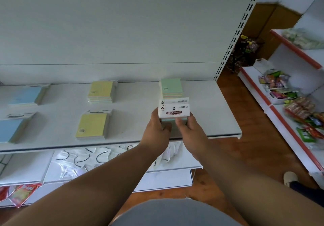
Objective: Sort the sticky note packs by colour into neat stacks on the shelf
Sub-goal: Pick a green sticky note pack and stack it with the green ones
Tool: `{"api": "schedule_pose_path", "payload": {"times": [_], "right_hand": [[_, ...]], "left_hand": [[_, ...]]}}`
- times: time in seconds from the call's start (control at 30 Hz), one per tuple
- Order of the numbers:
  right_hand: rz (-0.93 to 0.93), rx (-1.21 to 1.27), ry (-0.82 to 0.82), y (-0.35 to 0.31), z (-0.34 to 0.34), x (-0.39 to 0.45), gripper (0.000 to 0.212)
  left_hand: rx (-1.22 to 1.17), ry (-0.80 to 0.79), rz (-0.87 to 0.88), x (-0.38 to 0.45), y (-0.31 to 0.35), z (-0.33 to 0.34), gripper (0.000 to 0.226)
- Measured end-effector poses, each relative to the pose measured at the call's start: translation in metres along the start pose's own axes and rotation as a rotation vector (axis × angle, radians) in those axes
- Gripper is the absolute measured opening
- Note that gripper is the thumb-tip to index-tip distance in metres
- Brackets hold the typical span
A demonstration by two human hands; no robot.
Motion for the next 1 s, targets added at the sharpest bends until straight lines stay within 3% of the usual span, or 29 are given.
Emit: {"api": "schedule_pose_path", "payload": {"times": [0.2,0.37,0.4,0.53,0.7,0.8,0.9,1.0], "right_hand": [[-0.02,-0.091,-0.037,-0.001,-0.002,0.0,0.038],[-0.034,-0.214,0.037,-0.018,-0.019,0.009,0.018],[-0.006,-0.24,0.057,-0.018,-0.023,0.011,0.016],[0.112,-0.444,0.106,-0.013,-0.027,0.024,0.042],[0.259,-0.564,0.159,-0.015,-0.031,0.042,0.052],[0.234,-0.697,0.18,-0.016,-0.034,0.046,0.058],[0.093,-0.773,0.151,-0.011,-0.045,0.036,0.061],[-0.045,-0.828,0.037,-0.003,-0.048,0.023,0.055]], "left_hand": [[-0.042,-0.044,0.01,0.002,0.004,0.005,0.051],[0.129,-0.056,-0.032,0.021,0.01,-0.003,0.02],[0.181,-0.048,-0.06,0.024,0.01,-0.004,0.024],[0.347,-0.163,-0.236,0.033,0.004,-0.002,0.036],[0.481,-0.248,-0.318,0.045,0.001,0.002,0.043],[0.538,-0.231,-0.251,0.04,0.001,-0.001,0.045],[0.617,-0.196,-0.085,0.018,-0.001,-0.01,0.042],[0.758,-0.314,0.094,0.003,-0.002,-0.01,0.038]]}}
Point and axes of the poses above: each hand's wrist, its own x-axis towards the middle knuckle, its own z-axis out of the palm, y = z × x, the point moved 6 cm from there along x, towards the middle knuckle, and after that the axes turned 11 degrees about z, right-handed, at the moved point
